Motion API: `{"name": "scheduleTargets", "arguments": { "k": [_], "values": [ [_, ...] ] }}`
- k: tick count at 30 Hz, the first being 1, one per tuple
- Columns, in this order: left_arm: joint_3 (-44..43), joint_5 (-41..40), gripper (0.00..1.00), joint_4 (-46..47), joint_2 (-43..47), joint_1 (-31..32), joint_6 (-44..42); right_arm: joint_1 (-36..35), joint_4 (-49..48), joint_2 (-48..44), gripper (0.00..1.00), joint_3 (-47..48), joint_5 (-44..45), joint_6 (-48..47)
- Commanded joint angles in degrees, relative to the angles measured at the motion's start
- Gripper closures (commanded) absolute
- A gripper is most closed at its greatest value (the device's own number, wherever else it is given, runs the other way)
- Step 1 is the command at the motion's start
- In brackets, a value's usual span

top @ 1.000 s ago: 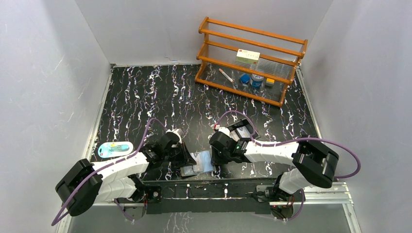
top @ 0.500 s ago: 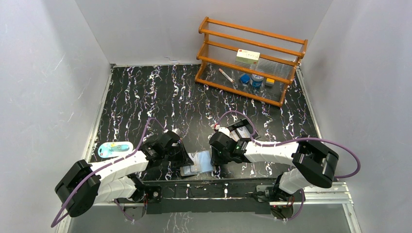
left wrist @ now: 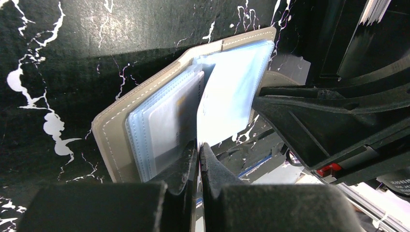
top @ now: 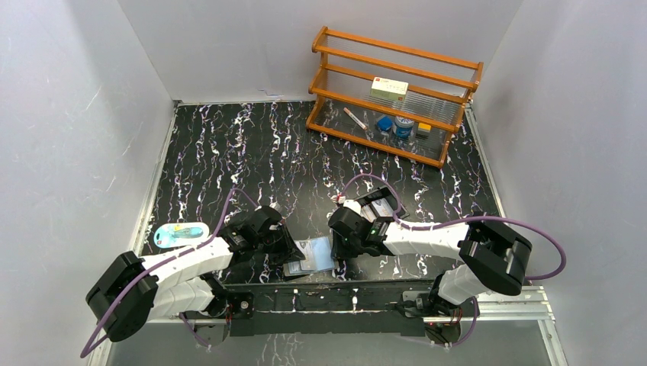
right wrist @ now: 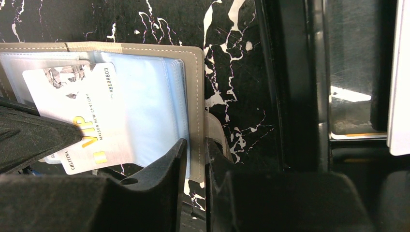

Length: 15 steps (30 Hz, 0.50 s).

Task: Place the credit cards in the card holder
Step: Insert the credit card into the card holder.

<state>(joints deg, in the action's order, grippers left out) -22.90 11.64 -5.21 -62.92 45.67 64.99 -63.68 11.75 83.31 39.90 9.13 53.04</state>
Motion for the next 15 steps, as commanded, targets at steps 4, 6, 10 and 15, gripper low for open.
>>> {"name": "scheduleTargets", "arguments": {
  "k": [4, 6, 10, 15],
  "values": [
    [1.7, 0.3, 1.00, -2.3, 0.0, -0.2, 1.4, -0.7, 1.2, 2.1, 0.75, -0.4, 0.4, 0.5],
    [2.5, 0.1, 1.00, -0.2, 0.1, -0.2, 1.0, -0.8, 0.8, 2.3, 0.75, -0.3, 0.1, 0.4],
    [3.2, -0.4, 1.00, 3.2, -0.7, -0.2, -0.9, -0.8, 0.5, 2.4, 0.74, -0.1, -1.1, 0.2],
    [3.7, 0.1, 0.99, 6.8, -2.3, -0.2, -4.0, -0.8, -0.1, 1.4, 0.71, -0.3, -1.6, 0.5]
  ]
}}
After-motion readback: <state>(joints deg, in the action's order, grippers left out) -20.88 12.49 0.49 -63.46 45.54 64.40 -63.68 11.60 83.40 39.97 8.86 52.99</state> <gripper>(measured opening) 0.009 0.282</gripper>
